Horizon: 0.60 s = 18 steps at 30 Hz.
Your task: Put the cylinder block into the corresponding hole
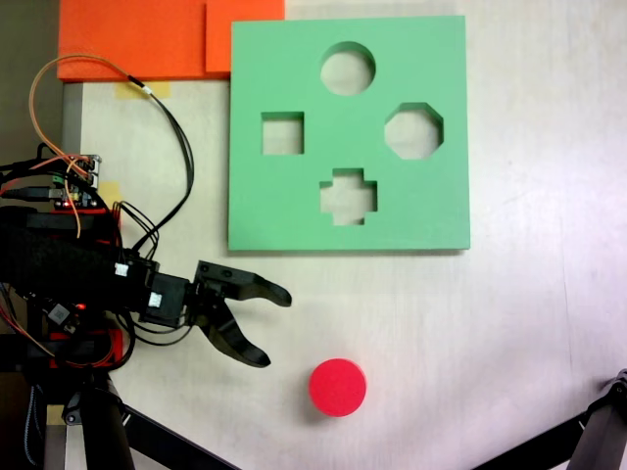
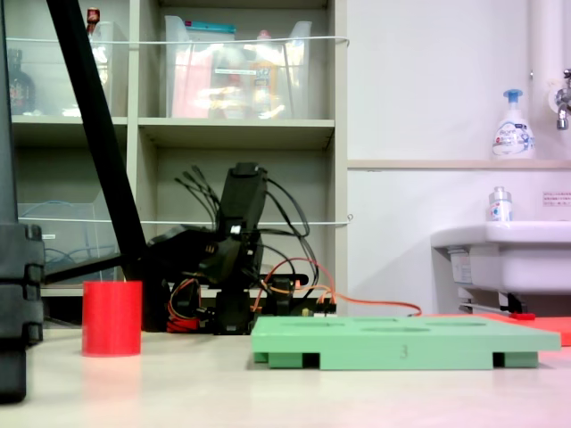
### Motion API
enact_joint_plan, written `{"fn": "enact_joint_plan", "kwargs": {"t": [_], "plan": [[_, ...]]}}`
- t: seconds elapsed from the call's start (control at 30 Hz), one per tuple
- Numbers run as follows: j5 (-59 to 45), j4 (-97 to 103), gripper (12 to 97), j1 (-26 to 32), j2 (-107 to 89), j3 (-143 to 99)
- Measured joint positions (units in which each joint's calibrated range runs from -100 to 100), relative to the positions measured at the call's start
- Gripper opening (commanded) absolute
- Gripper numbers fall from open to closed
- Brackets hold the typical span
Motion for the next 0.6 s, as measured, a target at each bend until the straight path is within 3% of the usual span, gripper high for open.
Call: {"fn": "enact_joint_plan", "kwargs": {"t": [0.13, 0.33, 0.43, 0.53, 0.6], "plan": [[5.6, 3.2, 53.1, -0.8, 0.0, 0.0], [6.7, 5.4, 68.2, -1.5, 0.8, 0.0], [6.7, 20.2, 71.4, -1.5, 17.9, 0.0], [6.7, 40.1, 80.1, -1.4, 45.6, 0.0], [6.7, 47.4, 80.3, -1.4, 57.6, 0.0]]}}
